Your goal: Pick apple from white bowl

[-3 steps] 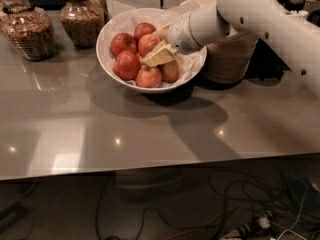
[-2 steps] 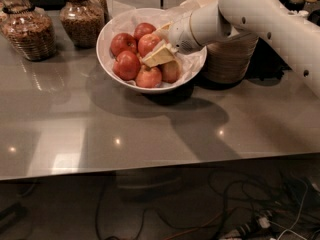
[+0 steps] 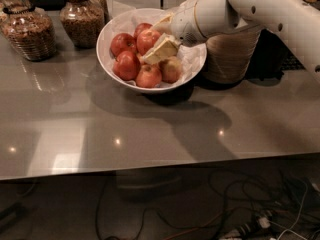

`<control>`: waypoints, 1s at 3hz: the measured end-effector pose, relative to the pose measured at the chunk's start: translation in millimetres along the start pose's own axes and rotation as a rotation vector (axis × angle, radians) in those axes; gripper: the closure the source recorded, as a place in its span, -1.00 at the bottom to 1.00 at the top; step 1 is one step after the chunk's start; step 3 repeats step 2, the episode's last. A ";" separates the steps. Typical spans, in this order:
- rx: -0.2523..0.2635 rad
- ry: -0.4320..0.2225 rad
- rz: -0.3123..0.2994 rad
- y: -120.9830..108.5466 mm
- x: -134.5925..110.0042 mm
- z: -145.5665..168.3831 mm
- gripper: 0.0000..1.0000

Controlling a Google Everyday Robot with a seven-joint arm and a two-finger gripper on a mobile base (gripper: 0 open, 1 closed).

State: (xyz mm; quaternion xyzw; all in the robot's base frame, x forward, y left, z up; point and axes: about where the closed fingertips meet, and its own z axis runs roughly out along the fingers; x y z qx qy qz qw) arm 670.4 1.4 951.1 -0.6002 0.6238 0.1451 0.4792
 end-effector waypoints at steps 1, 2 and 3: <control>-0.073 -0.013 -0.024 9.4 -6.6 -21.2 1.00; -0.164 -0.005 0.001 27.2 -0.7 -55.0 1.00; -0.164 -0.005 0.001 27.2 -0.7 -55.0 1.00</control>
Offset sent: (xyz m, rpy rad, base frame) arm -0.0855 -0.0726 0.0253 -0.0433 0.1961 0.1894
